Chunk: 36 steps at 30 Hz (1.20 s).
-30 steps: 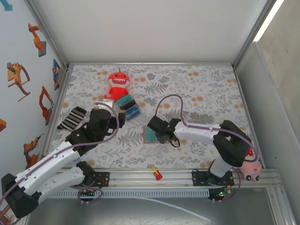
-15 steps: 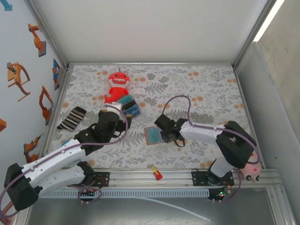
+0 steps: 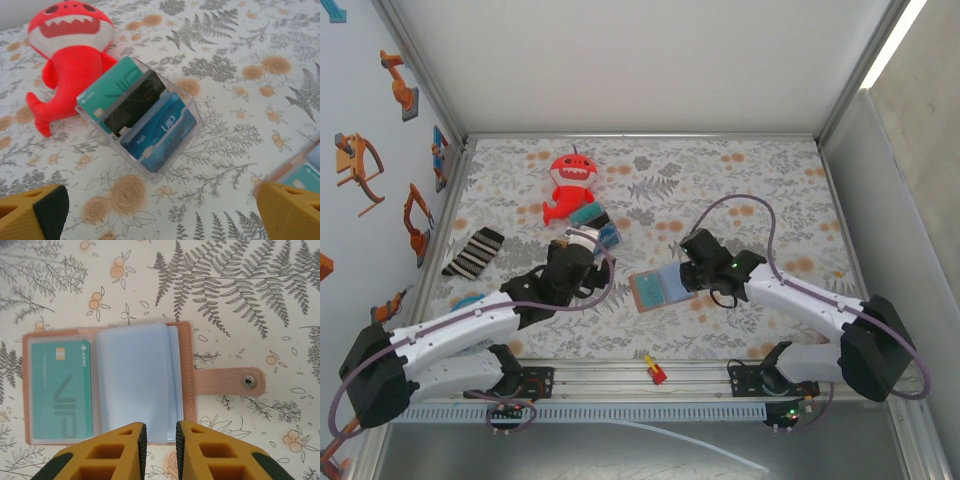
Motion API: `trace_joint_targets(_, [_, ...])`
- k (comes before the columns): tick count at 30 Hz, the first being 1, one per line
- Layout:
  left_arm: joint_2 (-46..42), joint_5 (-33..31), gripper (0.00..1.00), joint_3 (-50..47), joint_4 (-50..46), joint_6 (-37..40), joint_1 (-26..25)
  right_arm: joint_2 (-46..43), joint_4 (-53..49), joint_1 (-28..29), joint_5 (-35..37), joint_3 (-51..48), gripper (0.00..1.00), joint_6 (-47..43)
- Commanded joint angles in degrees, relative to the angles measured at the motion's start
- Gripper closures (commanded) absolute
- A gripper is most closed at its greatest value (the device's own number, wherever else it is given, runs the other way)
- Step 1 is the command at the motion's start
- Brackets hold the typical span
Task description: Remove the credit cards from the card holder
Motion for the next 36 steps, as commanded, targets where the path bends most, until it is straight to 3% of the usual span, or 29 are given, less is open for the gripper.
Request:
trace_joint_targets(1, [2.58,0.80,0.03,-1.90,3.80,-1.44,-2.63,-2.59,-1.87,-1.91,-4.67,-0.74,0.79,2.42])
trace_joint_targets(8, [12.82,1.54,0.03,-2.42,10.45,-3.94,-7.92,-0.88,-0.37,-2.48,-11.33,0.87,0.84,2.84])
trace_joint_targets(17, [21.42,5.55,0.03,-2.03,18.44,-5.03,-8.09,4.49,3.43,-2.48,-15.35,1.15,0.85,4.35])
trace_joint_targets(36, [28.26,4.24,0.03,-0.04,16.01,-3.91,-7.94,13.31,10.84,-2.48,-22.21,2.73,0.85,5.93])
